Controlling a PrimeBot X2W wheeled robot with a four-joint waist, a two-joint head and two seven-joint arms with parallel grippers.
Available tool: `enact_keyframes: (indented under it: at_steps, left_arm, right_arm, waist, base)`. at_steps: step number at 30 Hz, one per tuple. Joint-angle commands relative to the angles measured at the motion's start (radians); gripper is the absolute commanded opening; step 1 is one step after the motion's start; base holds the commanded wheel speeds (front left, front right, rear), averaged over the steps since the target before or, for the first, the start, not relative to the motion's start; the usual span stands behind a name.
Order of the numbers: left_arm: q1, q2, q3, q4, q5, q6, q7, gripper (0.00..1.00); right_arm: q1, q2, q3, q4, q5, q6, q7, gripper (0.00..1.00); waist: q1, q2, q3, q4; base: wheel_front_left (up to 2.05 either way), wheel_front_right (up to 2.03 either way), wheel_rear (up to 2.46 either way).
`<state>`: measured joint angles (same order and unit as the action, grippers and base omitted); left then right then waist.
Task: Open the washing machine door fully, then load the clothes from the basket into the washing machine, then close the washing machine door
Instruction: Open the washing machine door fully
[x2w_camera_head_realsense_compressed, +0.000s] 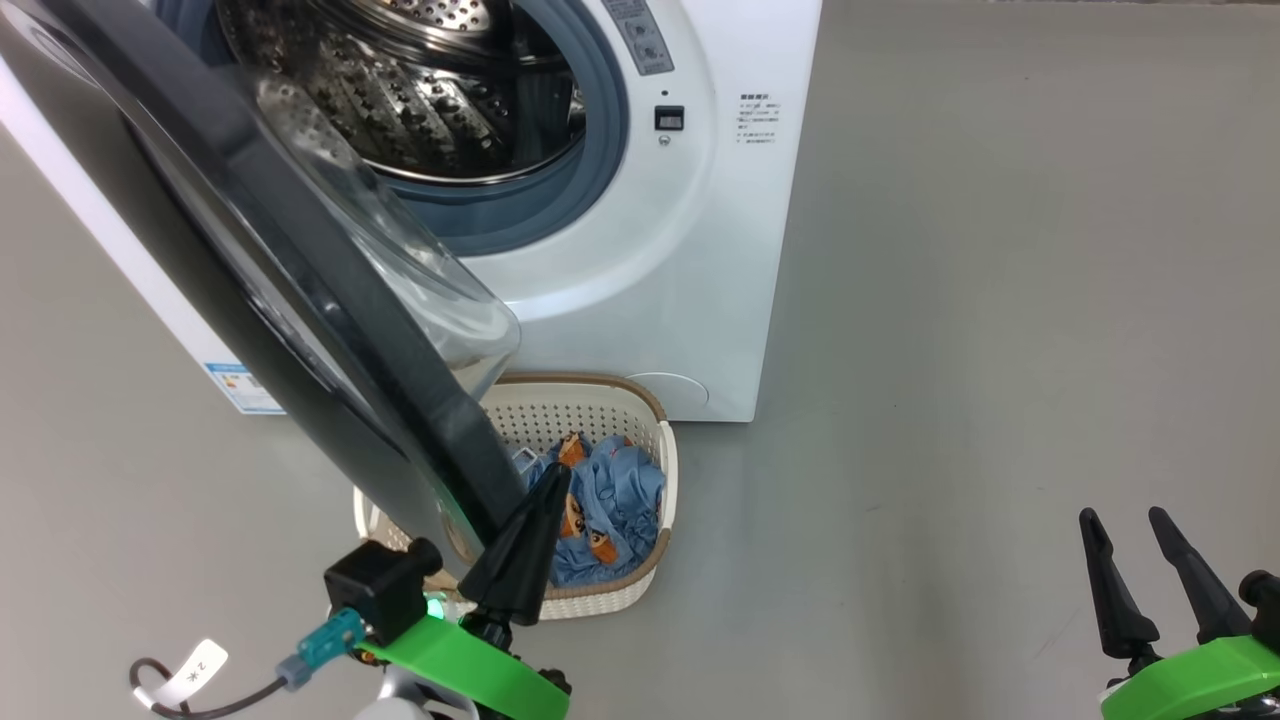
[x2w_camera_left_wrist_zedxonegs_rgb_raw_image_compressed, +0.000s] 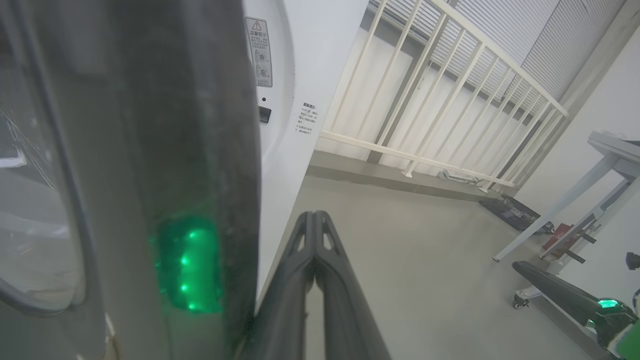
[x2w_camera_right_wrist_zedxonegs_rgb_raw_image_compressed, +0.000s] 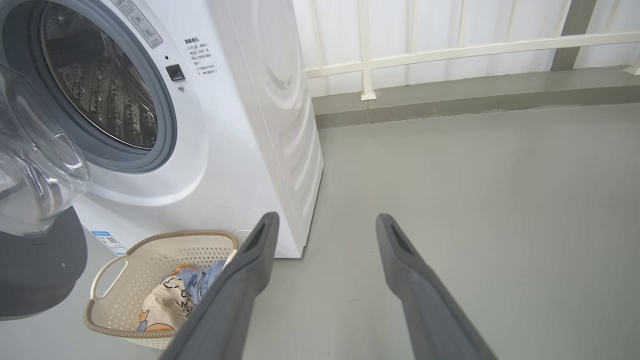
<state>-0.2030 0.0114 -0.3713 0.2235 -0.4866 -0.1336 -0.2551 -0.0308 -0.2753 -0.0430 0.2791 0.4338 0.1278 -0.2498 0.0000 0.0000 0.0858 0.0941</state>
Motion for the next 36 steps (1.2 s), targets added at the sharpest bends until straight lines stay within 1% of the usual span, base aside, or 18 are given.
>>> enact_keyframes:
  at_steps: [1,22,36]
  left_arm:
    - [-0.007,0.039,0.083,-0.017,0.009,0.016,-0.007,0.00]
    - [0.027,0.039,0.103,-0.046,0.017,0.027,-0.007,0.00]
    - [0.080,0.039,0.119,-0.111,0.051,0.046,-0.007,0.00]
  right_arm:
    - [0.000,-0.017,0.018,-0.027,-0.002,0.003,-0.012,1.00]
    - [0.000,-0.019,0.019,-0.031,0.000,0.003,-0.012,1.00]
    - [-0.003,-0.022,0.020,-0.036,-0.003,0.003,-0.012,1.00]
  waist:
    - [0.0000,0.0000,0.002,0.005]
    - [0.0000,0.0000,0.002,0.022]
    - [0.0000,0.0000,0.013,0.046]
  base:
    - [0.00,0.00,0.00]
    - [0.00,0.00,0.00]
    - [0.00,0.00,0.00]
